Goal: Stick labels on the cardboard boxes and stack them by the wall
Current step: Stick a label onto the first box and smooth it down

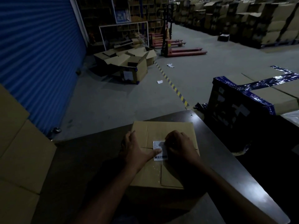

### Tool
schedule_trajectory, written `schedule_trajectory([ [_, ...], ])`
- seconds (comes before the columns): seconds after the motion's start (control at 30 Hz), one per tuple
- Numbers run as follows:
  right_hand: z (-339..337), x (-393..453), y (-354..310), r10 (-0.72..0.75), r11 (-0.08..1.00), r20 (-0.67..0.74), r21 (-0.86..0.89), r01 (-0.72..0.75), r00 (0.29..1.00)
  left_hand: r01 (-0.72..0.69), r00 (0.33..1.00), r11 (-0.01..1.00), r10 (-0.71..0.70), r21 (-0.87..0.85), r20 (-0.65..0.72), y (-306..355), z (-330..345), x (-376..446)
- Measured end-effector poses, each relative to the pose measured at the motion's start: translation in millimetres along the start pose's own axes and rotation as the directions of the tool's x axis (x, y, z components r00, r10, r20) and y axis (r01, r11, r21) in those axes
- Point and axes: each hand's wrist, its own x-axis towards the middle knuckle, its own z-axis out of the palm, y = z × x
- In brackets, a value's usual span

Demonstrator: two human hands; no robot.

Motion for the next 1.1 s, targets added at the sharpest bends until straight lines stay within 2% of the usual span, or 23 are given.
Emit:
schedule_trajectory([
  [0.07, -0.6, -1.2, -1.3, 0.009, 0.998, -0.009, 0.055, -0.009, 1.000, -0.006, 1.000, 1.000, 0.006, -0.016, 0.011, -0.8, 0.0, 0.6],
  [0.2, -1.0, -4.5, -3.1, 0.026, 1.000, 0.025, -0.012, -0.026, 0.999, -0.007, 1.000, 1.000, 0.007, 0.005, -0.016, 1.0, -1.0, -1.2],
  [0.37, 0.0, -1.8, -3.6, 0.029, 0.998, 0.013, 0.047, -0.029, 0.999, -0.007, 1.000, 0.999, 0.007, -0.035, -0.018, 5.8, -3.1, -4.8],
  [0.47, -3.3, -2.5, -7.1, 0.036, 0.997, 0.025, 0.065, -0.038, 0.999, -0.017, 0.999, 1.000, 0.017, 0.010, -0.042, 3.3, -2.7, -3.1],
  [0.57, -8.9, -2.7, -10.3, 0.043, 0.974, 0.060, 0.220, -0.056, 0.997, -0.134, 0.986, 0.983, 0.145, 0.128, -0.083, 0.8, -1.6, 0.5],
  [0.67, -14.1, -15.9, -14.3, 0.084, 0.919, 0.067, 0.381, -0.103, 0.994, -0.285, 0.957, 0.942, 0.290, 0.179, -0.003, 3.8, -6.9, 8.0],
  [0.7, -12.8, -24.0, -15.2, 0.101, 0.928, 0.047, 0.356, -0.111, 0.994, -0.331, 0.944, 0.926, 0.329, 0.182, 0.043, 7.5, -11.6, 12.3],
  [0.8, 4.3, -53.3, -17.6, 0.083, 0.991, -0.061, 0.113, -0.076, 0.995, -0.460, 0.879, 0.861, 0.407, 0.216, 0.250, 22.4, -25.0, 32.5],
  [0.9, 17.2, -65.7, -23.1, 0.018, 1.000, -0.151, 0.014, -0.016, 0.988, -0.489, 0.826, 0.834, 0.348, 0.255, 0.444, 33.7, -33.8, 56.4],
  [0.97, 14.9, -61.8, -22.3, -0.015, 1.000, -0.163, -0.015, 0.013, 0.986, -0.486, 0.816, 0.823, 0.308, 0.293, 0.489, 34.3, -35.5, 63.7],
  [1.1, 2.1, -44.5, -12.3, -0.077, 0.993, -0.063, -0.091, 0.071, 0.995, -0.456, 0.849, 0.817, 0.281, 0.353, 0.448, 33.4, -35.4, 56.6],
])
